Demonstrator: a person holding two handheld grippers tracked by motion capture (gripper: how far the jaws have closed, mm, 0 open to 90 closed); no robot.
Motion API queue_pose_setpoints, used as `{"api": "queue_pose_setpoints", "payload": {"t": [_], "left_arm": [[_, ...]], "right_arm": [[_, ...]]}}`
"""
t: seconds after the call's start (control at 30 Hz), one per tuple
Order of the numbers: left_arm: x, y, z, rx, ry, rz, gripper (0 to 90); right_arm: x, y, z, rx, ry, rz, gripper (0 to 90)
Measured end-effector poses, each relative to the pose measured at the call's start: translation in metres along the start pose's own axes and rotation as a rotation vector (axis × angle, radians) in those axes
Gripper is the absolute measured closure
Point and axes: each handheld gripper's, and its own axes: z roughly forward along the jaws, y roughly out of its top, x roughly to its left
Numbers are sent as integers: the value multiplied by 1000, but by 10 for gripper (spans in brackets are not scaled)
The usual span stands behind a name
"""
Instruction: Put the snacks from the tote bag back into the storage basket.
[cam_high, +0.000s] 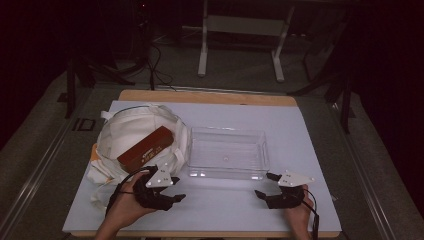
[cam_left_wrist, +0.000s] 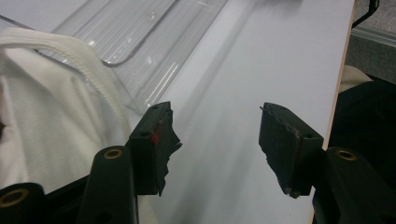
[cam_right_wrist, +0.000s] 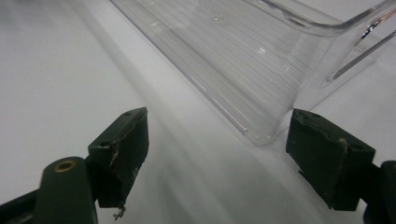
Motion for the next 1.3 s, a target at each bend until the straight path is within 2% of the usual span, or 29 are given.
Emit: {"api": "queue_pose_setpoints", "payload": {"t": [0.67,0.97,1.3], "left_arm": [[17,-1,-25,-20,29,-11,449],[23,-1,-34,-7,45,-6,450],[29,-2,-42,12,52,17,480]], "right_arm": [[1,0,0,-1,-1,0,213],[1,0,0,0,-3,-1,213],[1,0,0,-1,-4,-2,213]]}}
